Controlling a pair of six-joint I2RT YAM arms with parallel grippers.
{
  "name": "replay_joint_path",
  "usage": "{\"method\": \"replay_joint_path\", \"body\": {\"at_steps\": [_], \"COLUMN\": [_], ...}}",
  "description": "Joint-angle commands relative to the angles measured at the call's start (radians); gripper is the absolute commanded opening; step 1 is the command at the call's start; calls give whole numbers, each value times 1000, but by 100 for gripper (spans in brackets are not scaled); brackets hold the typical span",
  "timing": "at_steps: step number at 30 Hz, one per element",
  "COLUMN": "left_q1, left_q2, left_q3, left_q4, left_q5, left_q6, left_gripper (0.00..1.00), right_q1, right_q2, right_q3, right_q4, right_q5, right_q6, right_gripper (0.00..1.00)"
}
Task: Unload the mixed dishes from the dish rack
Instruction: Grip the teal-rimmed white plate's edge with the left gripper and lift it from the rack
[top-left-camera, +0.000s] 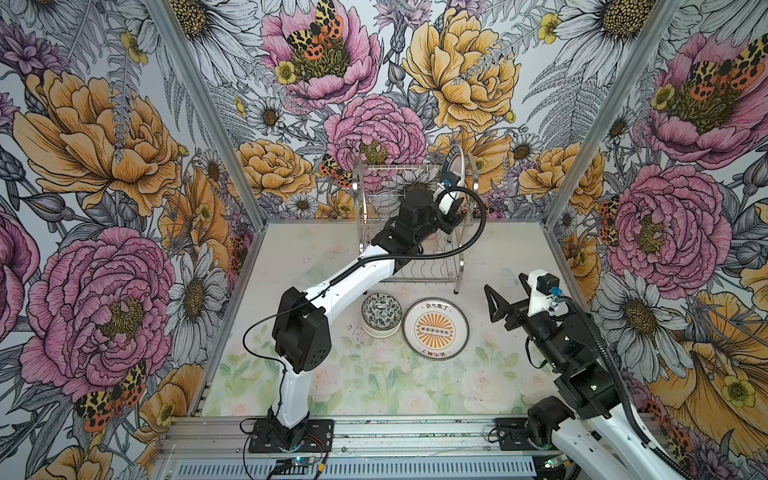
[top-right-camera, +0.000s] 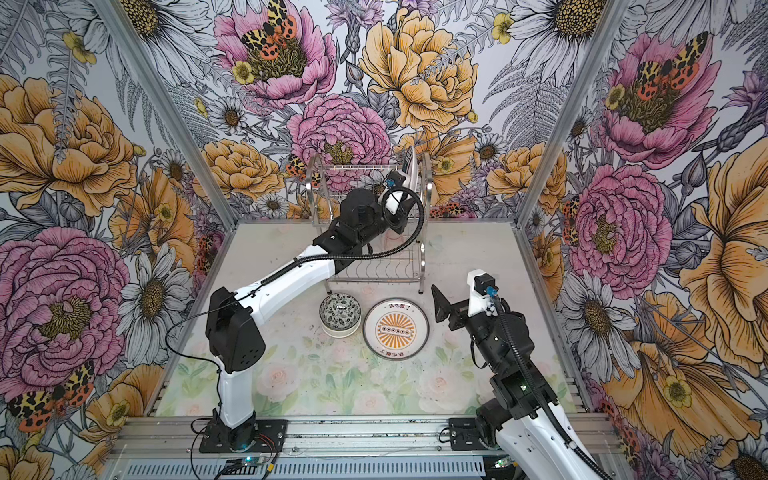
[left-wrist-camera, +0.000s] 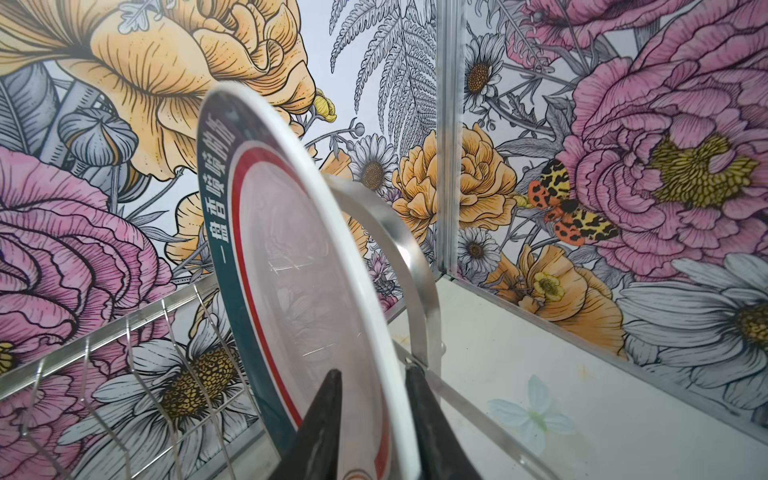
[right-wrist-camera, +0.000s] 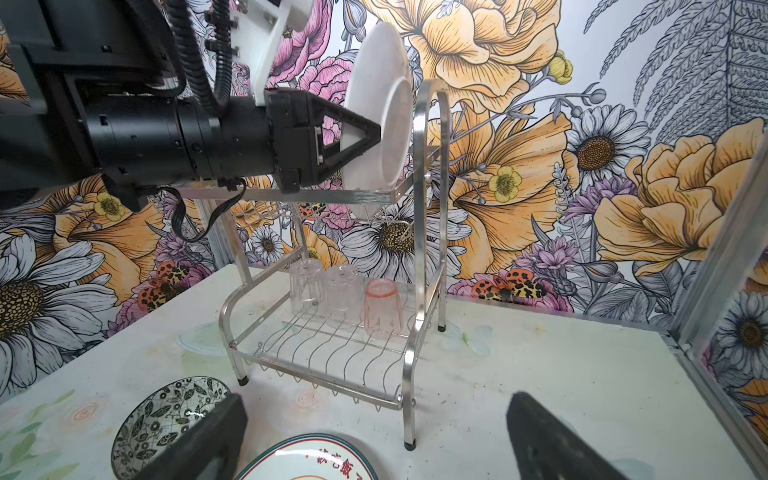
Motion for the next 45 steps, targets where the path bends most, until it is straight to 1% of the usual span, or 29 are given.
{"method": "replay_joint_path", "body": {"at_steps": [1,9,12,18,25,35,40,45], "left_q1": [-10,-21,-20,-23,-38,-60,-65,-64], "left_q2": [4,-6,-13,-23,-41,-145,-257,-374], "left_q3": [2,-31,-46,-54,-42,-57,-115,-197], "left_q4": [61,128,150,171,196,229,256,264], "left_q5": [-37,-87,-89,-80,-70,-33,13,69], "left_q6": [-7,-21,-23,-36,-41,-12,-14,-4], "left_gripper": [21,9,5,0,0,0,0,0], "right_q1": [-2,-5,-5,-8,-8,-9,-10,-11], "right_q2": [2,2,7,11,12,45,70,86], "right_q3": [12,3,3,-1,-10,-17,-17,-12], "right_q4": [33,53,51,52,60,94,106,79], "right_q5": [8,19,12,9,11,-2,-6,-3], "right_q6": [-9,-8,-7,-9,-5,15,57,104], "right_gripper": [100,100,100,100,100,100,100,100]}}
